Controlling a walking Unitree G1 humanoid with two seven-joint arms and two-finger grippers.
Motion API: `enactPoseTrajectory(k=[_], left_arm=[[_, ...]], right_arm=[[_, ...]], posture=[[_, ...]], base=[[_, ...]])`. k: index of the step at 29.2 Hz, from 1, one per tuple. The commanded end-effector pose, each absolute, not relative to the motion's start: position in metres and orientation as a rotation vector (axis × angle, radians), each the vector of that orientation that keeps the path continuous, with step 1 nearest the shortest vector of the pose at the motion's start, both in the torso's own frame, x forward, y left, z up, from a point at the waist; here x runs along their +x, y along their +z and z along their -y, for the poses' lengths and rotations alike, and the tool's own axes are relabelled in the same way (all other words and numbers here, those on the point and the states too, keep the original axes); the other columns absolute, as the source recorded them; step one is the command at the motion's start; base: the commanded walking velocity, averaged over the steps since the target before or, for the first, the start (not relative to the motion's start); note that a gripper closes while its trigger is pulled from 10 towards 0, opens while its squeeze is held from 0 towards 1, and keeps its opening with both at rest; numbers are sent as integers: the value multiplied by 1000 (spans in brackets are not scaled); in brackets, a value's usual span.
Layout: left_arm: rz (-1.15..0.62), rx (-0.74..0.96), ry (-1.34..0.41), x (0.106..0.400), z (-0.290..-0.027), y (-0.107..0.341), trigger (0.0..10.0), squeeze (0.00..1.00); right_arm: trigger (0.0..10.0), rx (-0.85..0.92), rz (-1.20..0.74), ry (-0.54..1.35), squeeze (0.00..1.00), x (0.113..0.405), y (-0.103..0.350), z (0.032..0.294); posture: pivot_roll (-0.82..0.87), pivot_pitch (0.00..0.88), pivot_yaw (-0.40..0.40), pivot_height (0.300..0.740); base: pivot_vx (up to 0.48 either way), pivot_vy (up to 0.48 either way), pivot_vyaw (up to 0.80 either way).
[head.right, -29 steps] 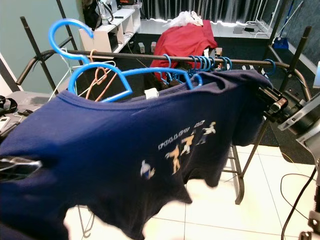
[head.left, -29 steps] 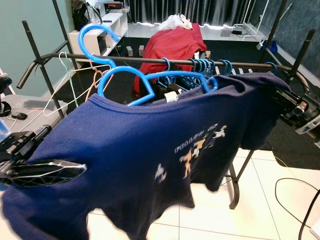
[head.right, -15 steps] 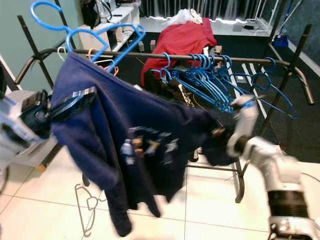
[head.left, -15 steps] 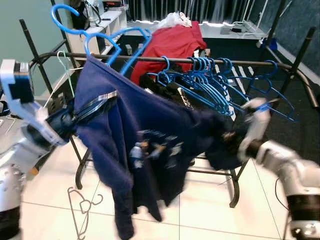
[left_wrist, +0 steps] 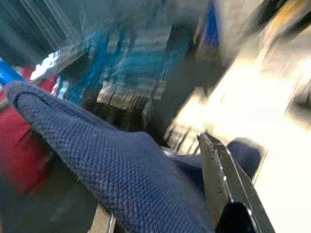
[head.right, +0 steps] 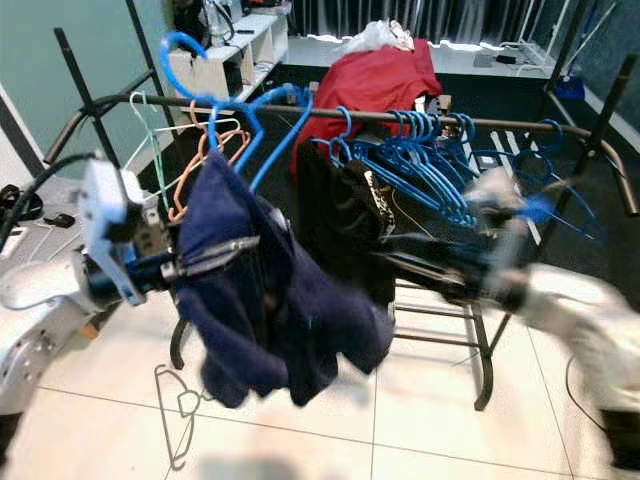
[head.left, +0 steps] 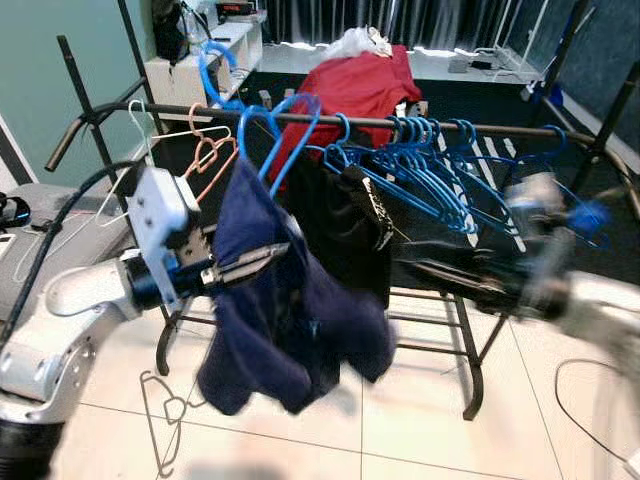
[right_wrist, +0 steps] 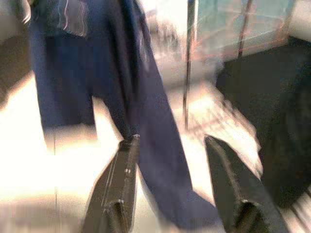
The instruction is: Hang hanger
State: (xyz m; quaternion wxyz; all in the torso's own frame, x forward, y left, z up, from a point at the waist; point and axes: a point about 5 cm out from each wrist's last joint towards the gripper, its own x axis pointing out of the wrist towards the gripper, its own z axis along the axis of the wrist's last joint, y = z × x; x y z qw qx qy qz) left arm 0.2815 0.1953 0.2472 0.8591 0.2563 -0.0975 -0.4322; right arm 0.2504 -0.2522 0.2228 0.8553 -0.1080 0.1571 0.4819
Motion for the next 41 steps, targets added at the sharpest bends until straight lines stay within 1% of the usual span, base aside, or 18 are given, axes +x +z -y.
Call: enactPoseTrajectory(k=[1, 2, 3, 5, 7, 9, 11, 12, 13, 15, 17, 19, 20, 26, 30, 31, 35, 41], left_arm=[[184, 703, -872, 285, -202, 245, 10000, 0], [161, 773, -844, 288, -208, 243, 10000, 0], [153, 834, -801, 291, -213, 244, 10000, 0], [161, 890, -781, 292, -213, 248, 10000, 0], [161, 890, -781, 292, -213, 248, 10000, 0], [203, 968, -799, 290, -206, 256, 10000, 0], [203, 968, -799, 290, -206, 256, 10000, 0], [223, 993, -891, 284, -194, 257, 10000, 0], [205, 983, -1053, 272, -179, 256, 10000, 0], [205, 983, -1053, 272, -179, 256, 10000, 0], [59, 961, -1362, 250, -167, 251, 10000, 0], [59, 961, -1362, 250, -167, 251, 10000, 0], [-15, 981, -1459, 245, -168, 249, 10000, 0], [-83, 1048, -1536, 248, -173, 248, 10000, 0], [-53, 1129, -1588, 255, -167, 250, 10000, 0], [-53, 1129, -1588, 255, -167, 250, 10000, 0], [-11, 1141, -1672, 251, -154, 257, 10000, 0], [16, 1104, -1744, 244, -147, 261, 10000, 0]], right_arm=[[10000, -313, -466, 1035, 1000, 243, 204, 256], [10000, -346, -531, 1009, 1000, 239, 198, 263], [10000, -355, -524, 974, 1000, 239, 200, 268], [10000, -352, -458, 934, 1000, 244, 209, 271], [10000, -352, -458, 934, 1000, 244, 209, 271], [10000, -349, -293, 856, 1000, 255, 229, 272], [10000, -349, -293, 856, 1000, 255, 229, 272], [10000, -374, -207, 818, 1000, 263, 240, 271], [10000, -404, -130, 795, 0, 270, 251, 268], [10000, -404, -130, 795, 0, 270, 251, 268], [10000, -398, -76, 878, 0, 270, 266, 262], [10000, -398, -76, 878, 0, 270, 266, 262], [10000, -386, -81, 974, 0, 262, 270, 258], [10000, -380, -76, 1121, 0, 252, 276, 247], [10000, -406, -55, 1275, 0, 246, 277, 222], [10000, -406, -55, 1275, 0, 246, 277, 222], [10000, -397, -15, 1410, 0, 245, 276, 196], [10000, -391, 9, 1424, 0, 249, 272, 188]], posture=[[-69, 9, -1, 740], [-69, 9, -1, 740], [-66, 13, 1, 740], [-66, 13, 1, 740], [-66, 13, 1, 740], [-67, 12, 4, 740], [-67, 12, 4, 740], [-66, 12, 2, 740], [-60, 11, -4, 740], [-60, 11, -4, 740], [-55, 11, -2, 740], [-55, 11, -2, 740], [-49, 11, 0, 740], [-57, 13, 9, 740], [-64, 12, 13, 740], [-64, 12, 13, 740], [-65, 10, 14, 740], [-56, 8, 10, 740]], base=[[0, 0, 0], [0, 0, 0], [0, 0, 0], [0, 0, 0], [0, 0, 0], [0, 0, 0], [0, 0, 0], [0, 0, 0], [0, 0, 0], [0, 0, 0], [0, 0, 0], [0, 0, 0], [0, 0, 0], [0, 0, 0], [0, 0, 0], [0, 0, 0], [0, 0, 0], [0, 0, 0]])
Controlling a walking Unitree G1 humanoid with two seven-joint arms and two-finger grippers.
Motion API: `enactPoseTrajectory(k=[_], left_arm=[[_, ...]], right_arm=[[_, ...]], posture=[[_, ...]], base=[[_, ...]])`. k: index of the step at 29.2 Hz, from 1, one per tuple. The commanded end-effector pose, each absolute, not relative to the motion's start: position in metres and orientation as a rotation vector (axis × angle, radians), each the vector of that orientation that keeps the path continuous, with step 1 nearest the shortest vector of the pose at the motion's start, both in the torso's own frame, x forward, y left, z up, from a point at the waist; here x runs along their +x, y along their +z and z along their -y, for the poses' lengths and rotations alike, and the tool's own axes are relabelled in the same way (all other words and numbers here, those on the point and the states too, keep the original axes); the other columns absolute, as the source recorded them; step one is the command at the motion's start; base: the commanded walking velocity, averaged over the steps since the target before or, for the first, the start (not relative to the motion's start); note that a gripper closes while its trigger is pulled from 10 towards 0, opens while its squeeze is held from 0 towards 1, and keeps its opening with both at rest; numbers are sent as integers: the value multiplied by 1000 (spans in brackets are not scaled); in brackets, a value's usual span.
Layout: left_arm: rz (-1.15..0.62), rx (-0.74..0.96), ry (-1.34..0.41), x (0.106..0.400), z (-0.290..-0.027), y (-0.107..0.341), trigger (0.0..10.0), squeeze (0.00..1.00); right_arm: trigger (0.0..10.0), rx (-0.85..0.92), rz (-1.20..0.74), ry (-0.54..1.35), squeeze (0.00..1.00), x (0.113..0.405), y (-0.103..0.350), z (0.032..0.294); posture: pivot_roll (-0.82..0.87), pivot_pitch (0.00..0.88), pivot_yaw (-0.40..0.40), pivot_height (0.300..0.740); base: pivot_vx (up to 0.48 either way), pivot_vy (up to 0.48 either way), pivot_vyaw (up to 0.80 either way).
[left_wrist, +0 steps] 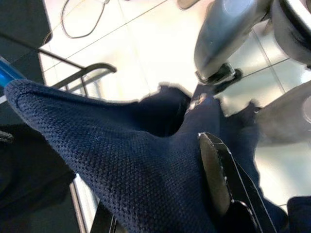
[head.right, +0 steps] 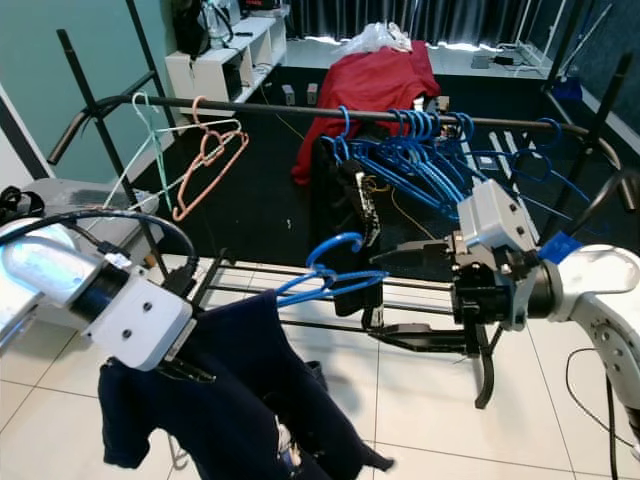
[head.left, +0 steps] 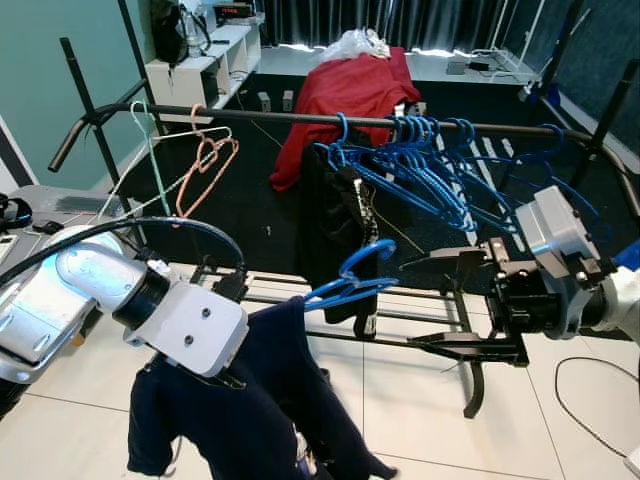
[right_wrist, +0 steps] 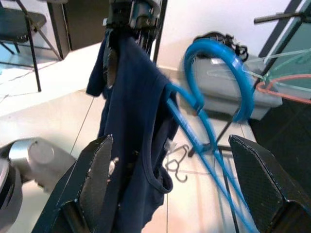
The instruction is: Hang hanger
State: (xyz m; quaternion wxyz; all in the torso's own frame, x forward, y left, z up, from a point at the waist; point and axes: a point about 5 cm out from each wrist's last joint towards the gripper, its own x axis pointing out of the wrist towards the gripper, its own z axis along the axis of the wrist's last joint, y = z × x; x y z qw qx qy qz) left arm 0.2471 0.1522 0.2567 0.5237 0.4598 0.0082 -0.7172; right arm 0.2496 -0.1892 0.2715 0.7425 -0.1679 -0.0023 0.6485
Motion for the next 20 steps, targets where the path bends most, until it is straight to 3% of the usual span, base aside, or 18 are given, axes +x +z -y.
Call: enactPoseTrajectory(k=[1, 19, 20], left_arm=[[27, 1080, -1774, 241, -144, 261, 10000, 0], [133, 971, -1923, 229, -129, 271, 10000, 0], [145, 964, -1936, 229, -127, 271, 10000, 0]], right_arm=[[10000, -389, 27, 1416, 0, 251, 272, 185], [10000, -357, 3, 1434, 0, 250, 246, 162], [6431, -338, -14, 1466, 0, 246, 242, 159]], posture=[[-54, 8, 11, 740], [-55, 6, 16, 740], [-57, 3, 15, 740]], base=[[0, 0, 0], [0, 0, 0], [0, 0, 0]])
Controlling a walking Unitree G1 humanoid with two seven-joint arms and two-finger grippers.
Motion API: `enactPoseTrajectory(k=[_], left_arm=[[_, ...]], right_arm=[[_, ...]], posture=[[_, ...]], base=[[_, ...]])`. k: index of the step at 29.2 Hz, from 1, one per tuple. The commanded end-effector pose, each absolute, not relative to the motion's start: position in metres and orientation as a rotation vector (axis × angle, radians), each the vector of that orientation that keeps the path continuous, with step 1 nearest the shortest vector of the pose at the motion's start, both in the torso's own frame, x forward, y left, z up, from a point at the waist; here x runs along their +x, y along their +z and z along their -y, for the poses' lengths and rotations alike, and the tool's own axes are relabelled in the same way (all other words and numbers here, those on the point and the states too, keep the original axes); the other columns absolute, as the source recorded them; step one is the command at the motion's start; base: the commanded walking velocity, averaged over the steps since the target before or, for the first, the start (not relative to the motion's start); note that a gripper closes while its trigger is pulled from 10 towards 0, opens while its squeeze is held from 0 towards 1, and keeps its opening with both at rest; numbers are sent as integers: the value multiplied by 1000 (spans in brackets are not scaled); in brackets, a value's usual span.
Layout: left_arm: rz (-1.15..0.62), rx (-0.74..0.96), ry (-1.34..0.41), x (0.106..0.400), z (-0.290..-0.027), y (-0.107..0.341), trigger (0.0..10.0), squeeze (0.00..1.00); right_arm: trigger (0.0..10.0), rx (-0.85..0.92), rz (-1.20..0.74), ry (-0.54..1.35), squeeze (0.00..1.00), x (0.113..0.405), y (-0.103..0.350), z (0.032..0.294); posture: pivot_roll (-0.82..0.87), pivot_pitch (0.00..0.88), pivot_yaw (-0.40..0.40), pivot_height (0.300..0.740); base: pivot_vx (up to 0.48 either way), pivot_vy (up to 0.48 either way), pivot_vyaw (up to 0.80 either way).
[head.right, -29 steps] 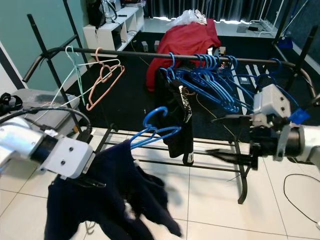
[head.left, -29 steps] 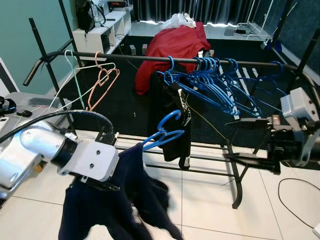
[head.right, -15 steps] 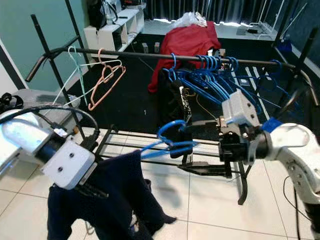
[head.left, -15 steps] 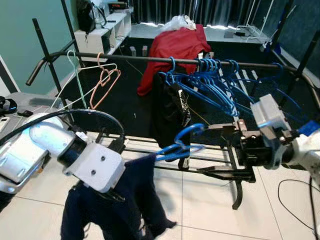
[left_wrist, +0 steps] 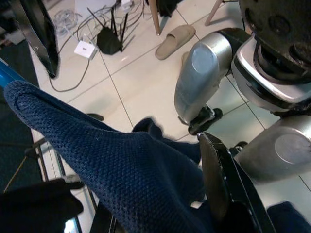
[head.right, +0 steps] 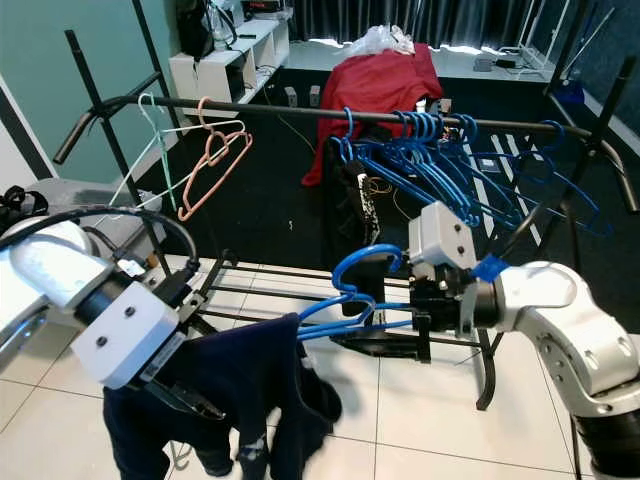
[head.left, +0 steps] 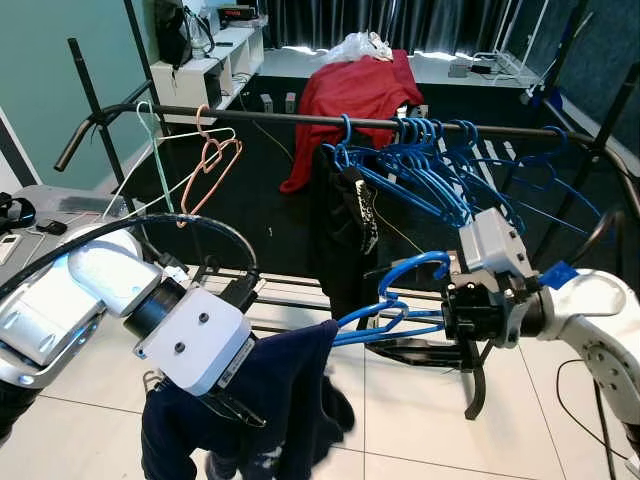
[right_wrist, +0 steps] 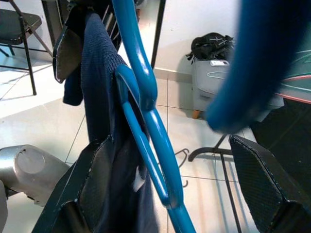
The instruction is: Hang hanger
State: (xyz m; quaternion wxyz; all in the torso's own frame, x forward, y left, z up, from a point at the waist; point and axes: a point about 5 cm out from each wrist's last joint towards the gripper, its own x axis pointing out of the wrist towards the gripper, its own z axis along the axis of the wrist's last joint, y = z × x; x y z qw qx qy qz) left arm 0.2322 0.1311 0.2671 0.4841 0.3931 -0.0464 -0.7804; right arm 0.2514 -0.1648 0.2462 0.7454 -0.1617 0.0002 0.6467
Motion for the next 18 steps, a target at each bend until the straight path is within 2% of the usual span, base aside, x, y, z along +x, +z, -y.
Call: enactPoseTrajectory(k=[1, 2, 3, 18], left_arm=[[145, 964, -1936, 229, -127, 271, 10000, 0], [145, 964, -1936, 229, -127, 271, 10000, 0], [154, 958, -1947, 228, -124, 272, 10000, 0], [155, 993, -1940, 231, -122, 272, 10000, 0]], right_arm=[[6431, -338, -14, 1466, 0, 246, 242, 159], [6431, -338, -14, 1466, 0, 246, 242, 159], [0, -319, -25, 1488, 0, 244, 240, 156], [0, -289, -4, 1493, 0, 246, 247, 156]], posture=[[-57, 3, 15, 740], [-57, 3, 15, 740], [-57, 2, 14, 740], [-62, 0, 13, 740]], base=[[0, 0, 0], [0, 0, 0], [0, 0, 0], [0, 0, 0]])
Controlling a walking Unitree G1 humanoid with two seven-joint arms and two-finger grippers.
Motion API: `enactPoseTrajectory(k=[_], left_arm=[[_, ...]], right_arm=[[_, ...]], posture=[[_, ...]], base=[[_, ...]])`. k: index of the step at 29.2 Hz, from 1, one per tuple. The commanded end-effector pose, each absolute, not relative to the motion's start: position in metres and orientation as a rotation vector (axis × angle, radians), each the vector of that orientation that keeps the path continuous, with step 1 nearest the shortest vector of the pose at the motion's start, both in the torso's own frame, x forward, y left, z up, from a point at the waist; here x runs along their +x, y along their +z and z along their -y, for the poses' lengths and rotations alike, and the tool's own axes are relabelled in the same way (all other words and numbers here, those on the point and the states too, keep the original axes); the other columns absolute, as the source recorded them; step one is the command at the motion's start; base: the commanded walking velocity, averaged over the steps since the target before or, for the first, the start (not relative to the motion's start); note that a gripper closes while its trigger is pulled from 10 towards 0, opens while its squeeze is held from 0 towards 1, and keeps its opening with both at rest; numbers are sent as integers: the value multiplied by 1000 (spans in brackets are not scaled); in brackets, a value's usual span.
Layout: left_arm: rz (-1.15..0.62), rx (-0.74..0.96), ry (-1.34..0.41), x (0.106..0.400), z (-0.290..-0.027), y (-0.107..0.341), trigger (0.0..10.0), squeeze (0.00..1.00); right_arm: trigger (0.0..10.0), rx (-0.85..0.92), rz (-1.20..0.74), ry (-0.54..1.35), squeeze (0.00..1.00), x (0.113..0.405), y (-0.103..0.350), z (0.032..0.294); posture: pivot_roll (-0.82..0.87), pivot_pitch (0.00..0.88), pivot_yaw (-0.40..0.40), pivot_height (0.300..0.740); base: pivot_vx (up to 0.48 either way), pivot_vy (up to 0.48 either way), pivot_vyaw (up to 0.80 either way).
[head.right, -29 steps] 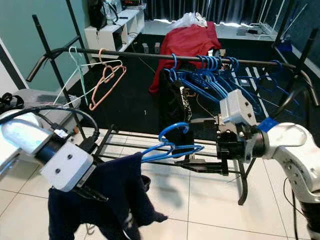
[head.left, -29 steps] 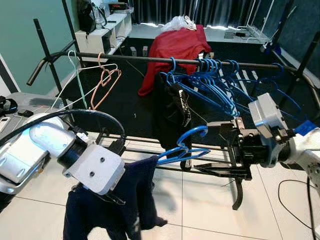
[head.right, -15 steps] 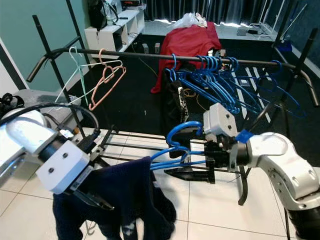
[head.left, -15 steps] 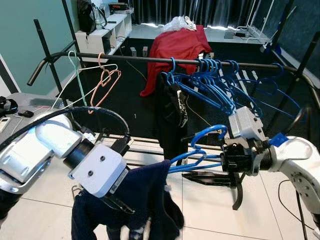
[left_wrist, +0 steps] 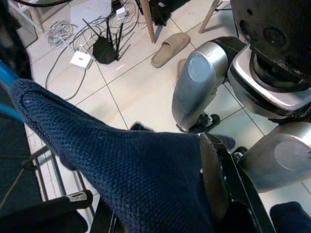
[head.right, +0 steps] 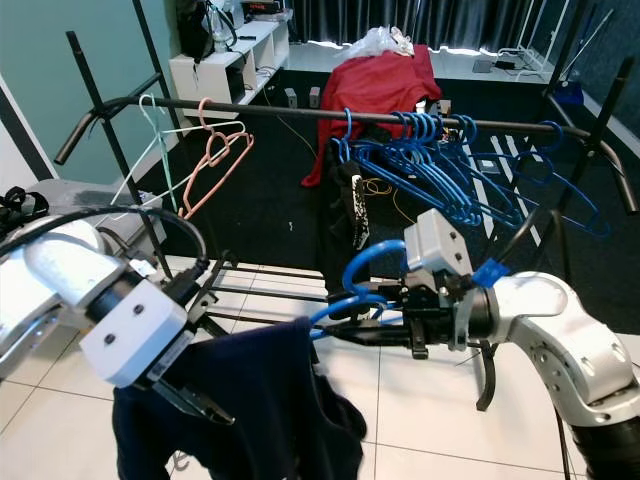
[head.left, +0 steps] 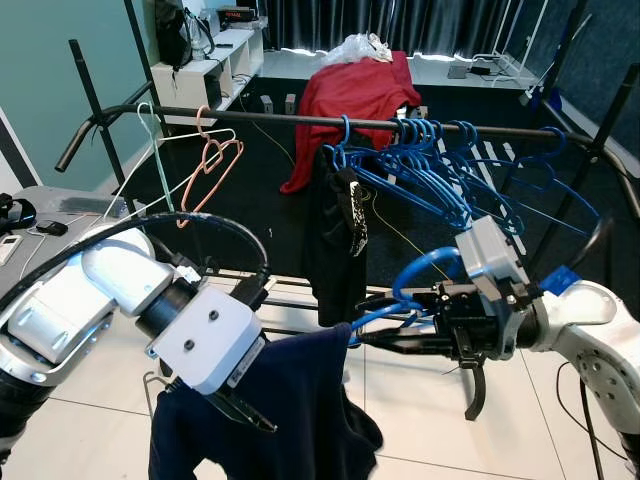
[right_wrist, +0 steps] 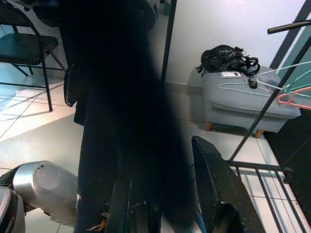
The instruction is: Hang hanger
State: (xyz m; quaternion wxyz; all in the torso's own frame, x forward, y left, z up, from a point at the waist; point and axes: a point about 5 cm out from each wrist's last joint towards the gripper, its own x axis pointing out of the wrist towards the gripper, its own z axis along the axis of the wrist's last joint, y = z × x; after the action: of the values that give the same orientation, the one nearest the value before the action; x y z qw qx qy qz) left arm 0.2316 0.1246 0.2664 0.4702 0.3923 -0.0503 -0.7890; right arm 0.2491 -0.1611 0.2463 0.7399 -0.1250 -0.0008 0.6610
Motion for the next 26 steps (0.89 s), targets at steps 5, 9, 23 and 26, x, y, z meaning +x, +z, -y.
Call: enactPoseTrajectory(k=[5, 9, 23, 26], left_arm=[[130, 1059, -1891, 239, -126, 269, 10000, 0], [85, 1078, -1858, 246, -131, 267, 10000, 255], [268, 833, -1602, 269, -141, 304, 10000, 220], [397, 591, -1495, 270, -162, 329, 10000, 0]], right_arm=[[0, -289, -8, 1500, 0, 244, 249, 158], [0, -289, -10, 1500, 0, 244, 250, 159], [0, -279, 25, 1400, 0, 252, 250, 163], [0, -254, 82, 1250, 0, 264, 257, 174]], posture=[[-62, 0, 15, 740], [-64, 1, 16, 740], [-63, 7, 19, 740], [-61, 8, 21, 740]], base=[[0, 0, 0], [0, 0, 0], [0, 0, 0], [0, 0, 0]])
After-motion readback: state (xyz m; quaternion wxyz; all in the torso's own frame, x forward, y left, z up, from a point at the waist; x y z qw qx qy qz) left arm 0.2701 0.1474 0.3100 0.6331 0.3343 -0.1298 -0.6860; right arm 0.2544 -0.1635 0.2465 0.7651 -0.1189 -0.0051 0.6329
